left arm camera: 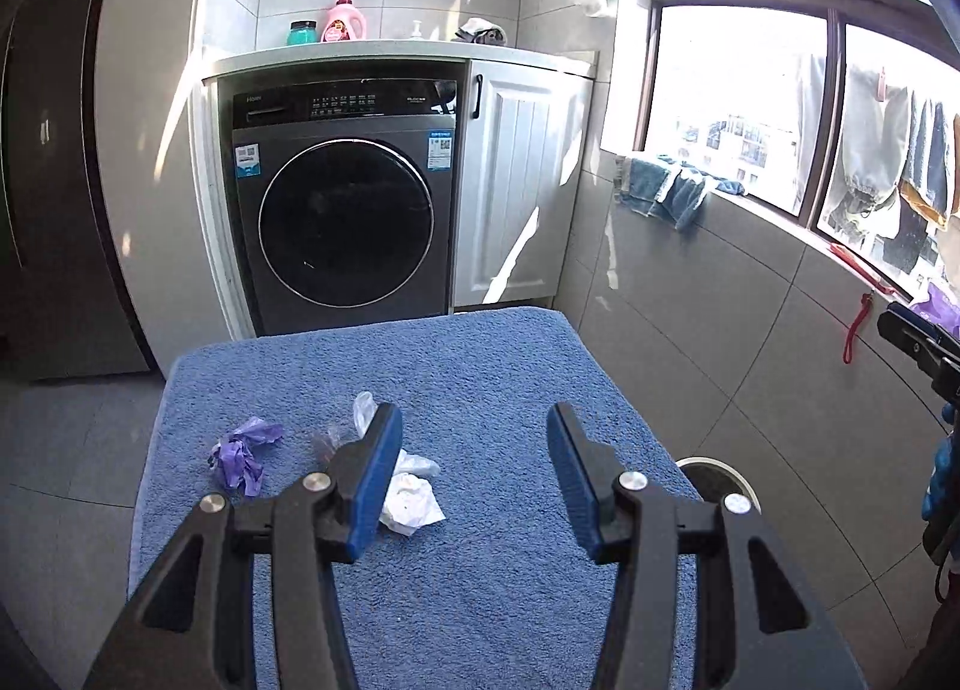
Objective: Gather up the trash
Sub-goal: 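Return both tools to the table above the remaining trash, then grasp the clear bag with red contents with the left tool while the right tool grasps the white tissue, then carry both items over the trash bin and open both tools to drop them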
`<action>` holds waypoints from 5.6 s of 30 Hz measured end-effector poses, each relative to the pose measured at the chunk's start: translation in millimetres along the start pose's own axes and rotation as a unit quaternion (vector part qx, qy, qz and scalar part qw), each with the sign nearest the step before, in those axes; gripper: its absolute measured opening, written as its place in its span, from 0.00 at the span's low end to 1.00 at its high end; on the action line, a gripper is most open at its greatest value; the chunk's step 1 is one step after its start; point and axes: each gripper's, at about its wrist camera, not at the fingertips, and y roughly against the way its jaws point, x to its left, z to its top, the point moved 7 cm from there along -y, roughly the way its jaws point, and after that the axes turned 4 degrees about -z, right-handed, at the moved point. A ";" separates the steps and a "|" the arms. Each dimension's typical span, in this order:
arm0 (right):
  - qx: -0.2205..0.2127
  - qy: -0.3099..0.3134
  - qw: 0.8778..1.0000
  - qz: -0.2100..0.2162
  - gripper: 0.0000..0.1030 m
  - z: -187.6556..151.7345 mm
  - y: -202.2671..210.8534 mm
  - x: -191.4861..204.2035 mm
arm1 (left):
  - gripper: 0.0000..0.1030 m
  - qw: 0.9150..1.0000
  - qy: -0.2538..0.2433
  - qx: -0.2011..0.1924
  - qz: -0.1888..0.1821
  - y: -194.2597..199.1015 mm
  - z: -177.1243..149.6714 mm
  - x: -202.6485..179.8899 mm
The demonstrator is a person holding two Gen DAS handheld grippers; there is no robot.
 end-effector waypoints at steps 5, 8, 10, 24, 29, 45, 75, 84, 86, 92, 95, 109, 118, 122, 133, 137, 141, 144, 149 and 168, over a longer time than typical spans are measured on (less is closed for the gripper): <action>-0.017 0.023 0.999 0.022 0.59 20.4 5.9 36.4 | 0.47 0.999 0.030 -0.025 0.031 35.5 -9.3 51.4; -0.022 0.036 0.999 0.031 0.60 25.7 5.3 56.4 | 0.47 0.997 0.051 -0.039 0.047 50.6 -15.0 78.0; -0.018 0.042 0.998 0.038 0.60 26.9 1.6 67.3 | 0.47 0.996 0.060 -0.043 0.056 55.4 -19.6 91.7; 0.050 0.066 0.991 0.106 0.60 1.7 -60.3 130.1 | 0.47 0.992 0.111 0.028 0.046 1.8 -68.8 144.8; 0.098 0.069 0.982 0.149 0.60 -26.6 -99.8 158.9 | 0.47 0.992 0.105 0.073 0.010 -44.7 -82.4 124.4; 0.209 0.109 0.937 0.257 0.59 -100.5 -193.8 243.9 | 0.12 0.979 0.123 0.159 -0.044 -154.9 -106.5 117.2; 0.218 0.122 0.922 0.297 0.10 -120.0 -189.1 279.7 | 0.04 0.990 0.087 0.105 -0.040 -76.6 -96.9 105.1; 0.172 0.110 0.937 0.283 0.10 -97.1 -137.7 249.8 | 0.04 0.994 0.062 0.079 -0.035 -32.1 -88.3 78.6; 0.162 0.104 0.940 0.281 0.10 -92.5 -128.5 239.4 | 0.04 0.995 0.058 0.073 -0.032 -23.9 -85.9 72.5; 0.136 0.097 0.947 0.274 0.10 -84.6 -102.8 216.8 | 0.04 0.997 0.047 0.060 -0.020 -4.5 -81.6 49.5; 0.119 0.090 0.951 0.270 0.10 -80.2 -86.9 206.6 | 0.04 0.998 0.036 0.054 -0.010 7.8 -80.1 37.3; 0.091 0.052 0.962 0.252 0.10 -91.3 -58.9 159.9 | 0.04 0.990 -0.071 0.030 0.115 36.6 -64.5 -17.3; 0.088 0.019 0.967 0.238 0.10 -97.3 -66.7 117.2 | 0.04 0.986 -0.107 0.045 0.123 16.0 -60.1 -50.7; 0.086 0.000 0.972 0.220 0.10 -98.7 -69.7 86.3 | 0.04 0.984 -0.129 0.055 0.112 -2.8 -55.4 -73.9; 0.097 -0.063 0.985 0.126 0.10 -120.7 -76.7 -26.4 | 0.04 0.975 -0.206 0.080 0.027 -77.0 -42.4 -171.9; 0.112 -0.093 0.985 0.088 0.10 -136.7 -84.8 -71.7 | 0.04 0.967 -0.233 0.099 -0.018 -108.5 -48.0 -211.0; 0.135 -0.122 0.982 0.051 0.10 -160.1 -96.1 -110.7 | 0.04 0.955 -0.252 0.136 -0.083 -147.4 -62.7 -256.0; 0.159 -0.142 0.977 0.019 0.10 -185.1 -107.9 -137.1 | 0.04 0.940 -0.254 0.181 -0.138 -179.3 -81.3 -288.7; 0.207 -0.178 0.962 -0.020 0.10 -232.4 -134.4 -170.3 | 0.04 0.910 -0.256 0.252 -0.207 -233.1 -113.5 -334.0; 0.304 -0.204 0.928 -0.077 0.37 -311.6 -185.0 -204.0 | 0.35 0.870 -0.144 0.358 -0.308 -316.1 -147.0 -382.4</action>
